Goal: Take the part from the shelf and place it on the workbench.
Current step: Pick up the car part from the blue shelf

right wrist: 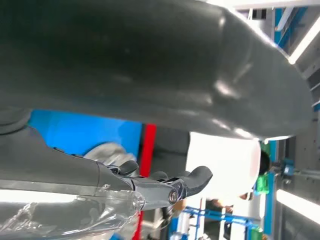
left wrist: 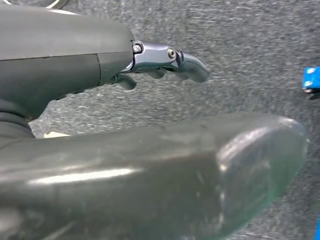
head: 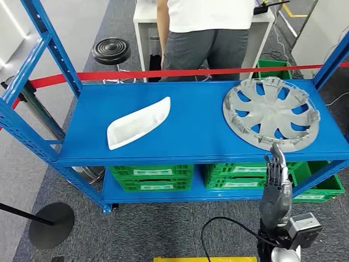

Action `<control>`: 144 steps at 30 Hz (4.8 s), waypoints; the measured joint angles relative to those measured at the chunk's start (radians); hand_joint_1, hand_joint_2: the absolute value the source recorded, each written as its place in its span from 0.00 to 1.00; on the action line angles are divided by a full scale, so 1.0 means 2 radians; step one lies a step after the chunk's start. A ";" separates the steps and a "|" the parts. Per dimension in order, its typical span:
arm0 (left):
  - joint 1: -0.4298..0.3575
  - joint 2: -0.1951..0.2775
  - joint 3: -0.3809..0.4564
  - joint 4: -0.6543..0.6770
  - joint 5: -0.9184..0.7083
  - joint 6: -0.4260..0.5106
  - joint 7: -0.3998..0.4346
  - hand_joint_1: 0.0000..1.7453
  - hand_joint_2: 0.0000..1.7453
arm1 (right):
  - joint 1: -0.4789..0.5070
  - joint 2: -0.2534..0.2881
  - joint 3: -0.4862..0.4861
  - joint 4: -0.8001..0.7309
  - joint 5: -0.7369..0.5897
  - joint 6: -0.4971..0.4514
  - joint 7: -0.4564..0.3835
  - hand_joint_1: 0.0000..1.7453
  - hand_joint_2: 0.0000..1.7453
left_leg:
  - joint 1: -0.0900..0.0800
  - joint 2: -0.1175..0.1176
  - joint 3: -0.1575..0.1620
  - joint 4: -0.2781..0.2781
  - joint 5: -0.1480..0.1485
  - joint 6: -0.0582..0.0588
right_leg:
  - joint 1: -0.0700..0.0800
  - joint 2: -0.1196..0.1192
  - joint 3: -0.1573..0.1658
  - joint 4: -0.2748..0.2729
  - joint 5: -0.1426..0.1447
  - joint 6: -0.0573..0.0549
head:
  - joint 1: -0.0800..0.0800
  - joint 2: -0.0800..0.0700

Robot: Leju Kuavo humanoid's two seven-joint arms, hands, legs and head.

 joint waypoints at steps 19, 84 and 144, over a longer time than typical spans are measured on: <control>0.002 0.007 0.000 0.000 -0.012 0.001 0.005 0.00 0.00 | -0.019 -0.010 0.035 -0.030 0.126 -0.059 0.016 0.00 1.00 | 0.001 -0.002 0.003 0.094 -0.092 -0.022 | -0.002 -0.008 -0.069 0.017 0.066 -0.018 | 0.002 0.000; -0.006 0.004 -0.010 0.000 -0.056 -0.021 -0.004 0.00 0.00 | -0.186 -0.167 0.023 0.246 0.486 -0.018 0.292 0.00 1.00 | 0.001 -0.002 -0.023 0.126 -0.080 -0.018 | -0.003 -0.009 -0.087 0.015 0.083 -0.014 | 0.000 0.000; 0.000 0.000 -0.008 0.001 -0.061 -0.032 -0.068 0.00 0.00 | -0.130 -0.188 0.006 0.196 0.449 -0.054 0.293 1.00 1.00 | 0.002 -0.003 -0.032 0.156 -0.112 -0.024 | -0.004 -0.014 -0.092 0.014 0.089 -0.011 | -0.004 0.000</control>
